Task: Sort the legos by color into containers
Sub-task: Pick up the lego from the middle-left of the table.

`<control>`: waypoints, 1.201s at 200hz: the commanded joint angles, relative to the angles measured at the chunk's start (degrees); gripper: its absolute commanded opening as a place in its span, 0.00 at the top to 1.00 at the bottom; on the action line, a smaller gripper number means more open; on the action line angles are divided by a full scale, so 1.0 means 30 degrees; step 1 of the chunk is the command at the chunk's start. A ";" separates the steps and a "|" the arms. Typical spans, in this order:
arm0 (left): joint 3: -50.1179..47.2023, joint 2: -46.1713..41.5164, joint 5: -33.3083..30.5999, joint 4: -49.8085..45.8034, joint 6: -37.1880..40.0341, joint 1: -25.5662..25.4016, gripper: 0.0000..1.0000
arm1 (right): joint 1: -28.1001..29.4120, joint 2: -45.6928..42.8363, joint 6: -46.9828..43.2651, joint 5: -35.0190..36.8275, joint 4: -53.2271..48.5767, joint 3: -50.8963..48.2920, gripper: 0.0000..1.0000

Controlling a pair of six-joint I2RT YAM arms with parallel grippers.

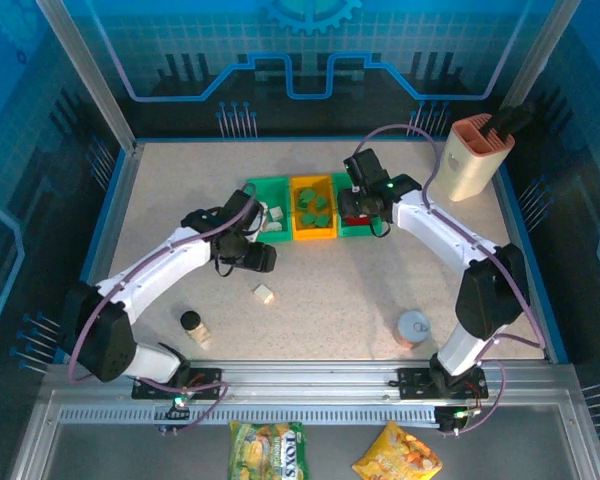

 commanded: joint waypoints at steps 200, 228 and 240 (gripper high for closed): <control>-0.1298 0.5969 0.0270 0.0859 0.0753 -0.2286 0.36 | -0.0892 -0.1790 -0.0141 0.0304 -0.0355 -0.1331 0.49; -0.1428 0.5842 0.0262 0.0793 0.0480 -0.2653 0.39 | -0.0899 -0.2039 -0.0148 0.0304 -0.0179 -0.1563 0.49; -0.1514 0.5821 0.0121 0.0763 0.0385 -0.2760 0.41 | -0.0899 -0.2040 -0.0167 0.0304 -0.0194 -0.1588 0.49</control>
